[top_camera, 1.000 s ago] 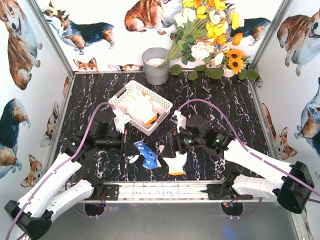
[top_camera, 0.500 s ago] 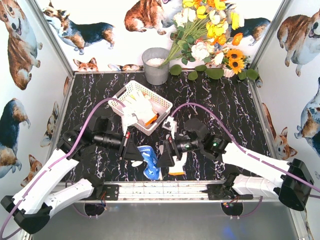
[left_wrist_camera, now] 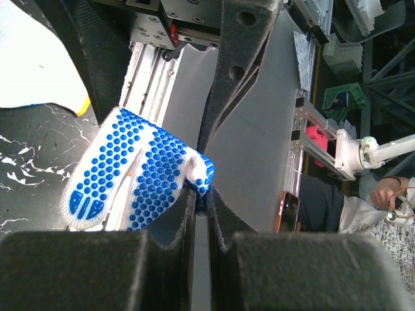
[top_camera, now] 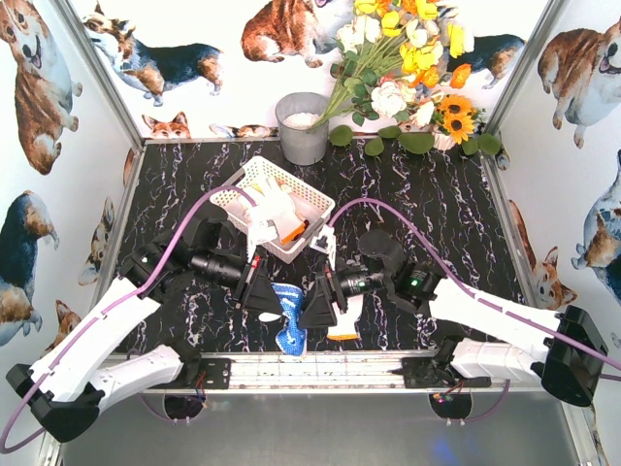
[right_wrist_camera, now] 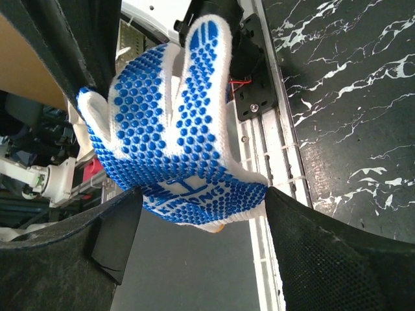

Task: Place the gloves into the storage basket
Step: Pick up the glove from the center of the board.

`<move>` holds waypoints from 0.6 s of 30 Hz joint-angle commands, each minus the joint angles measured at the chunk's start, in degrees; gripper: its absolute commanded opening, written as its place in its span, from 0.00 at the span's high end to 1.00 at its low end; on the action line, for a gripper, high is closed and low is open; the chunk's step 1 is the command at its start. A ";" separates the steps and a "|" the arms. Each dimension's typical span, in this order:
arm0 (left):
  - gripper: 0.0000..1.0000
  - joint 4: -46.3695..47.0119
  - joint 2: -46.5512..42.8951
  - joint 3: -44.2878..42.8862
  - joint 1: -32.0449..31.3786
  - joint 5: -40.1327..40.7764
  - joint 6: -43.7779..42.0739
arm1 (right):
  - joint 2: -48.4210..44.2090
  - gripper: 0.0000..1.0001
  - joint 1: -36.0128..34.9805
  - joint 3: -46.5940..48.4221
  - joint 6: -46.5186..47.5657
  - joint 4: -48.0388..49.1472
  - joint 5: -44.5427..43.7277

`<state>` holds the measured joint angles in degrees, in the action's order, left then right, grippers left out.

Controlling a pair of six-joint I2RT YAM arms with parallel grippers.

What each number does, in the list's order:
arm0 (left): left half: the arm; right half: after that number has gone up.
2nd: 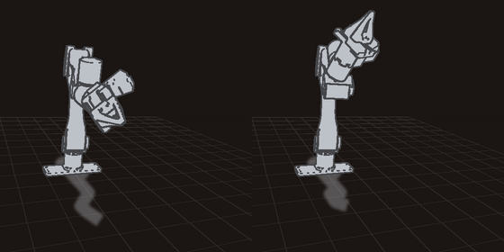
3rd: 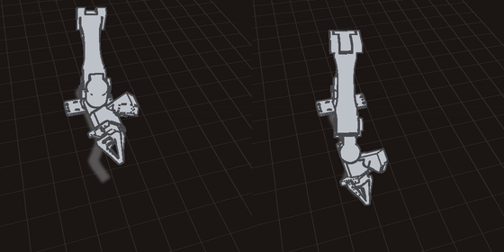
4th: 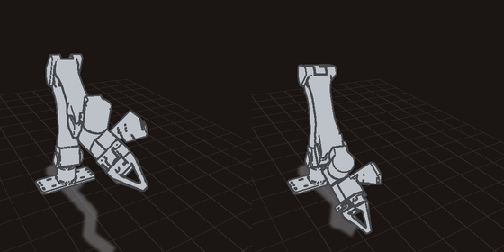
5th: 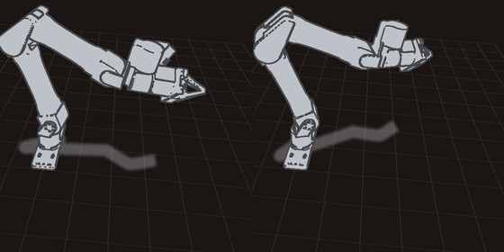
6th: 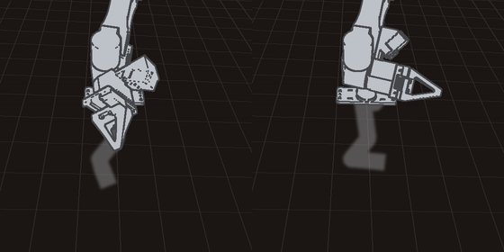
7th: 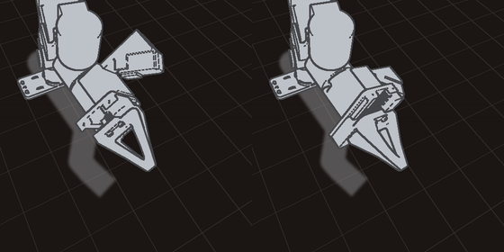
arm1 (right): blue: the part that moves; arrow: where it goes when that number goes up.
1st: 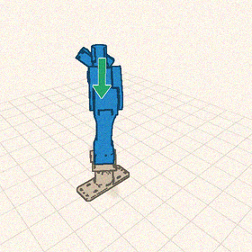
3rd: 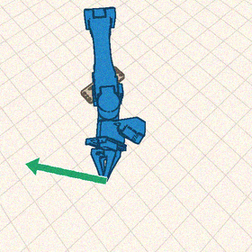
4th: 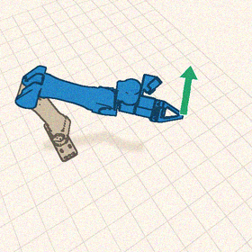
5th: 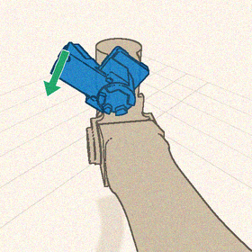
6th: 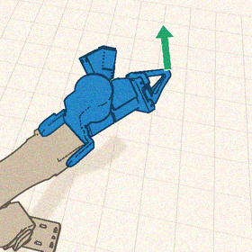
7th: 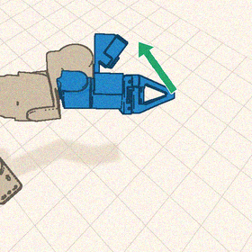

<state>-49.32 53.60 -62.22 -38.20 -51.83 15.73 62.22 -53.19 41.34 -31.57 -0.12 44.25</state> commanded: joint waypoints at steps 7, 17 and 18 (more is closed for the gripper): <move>1.00 -5.74 0.62 -3.69 -1.33 -2.90 -5.27 | -4.56 0.20 0.01 0.85 6.33 0.34 -4.30; 1.00 -6.42 1.77 -5.32 -2.81 -3.86 -6.67 | -2.10 0.20 0.02 5.85 9.65 0.76 0.31; 1.00 -6.33 1.89 -5.29 -2.91 -3.97 -6.67 | -1.92 0.20 0.04 5.90 9.69 1.21 0.42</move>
<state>-55.66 55.29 -65.63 -40.34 -54.04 10.31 60.03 -53.19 43.92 -23.97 -1.89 43.09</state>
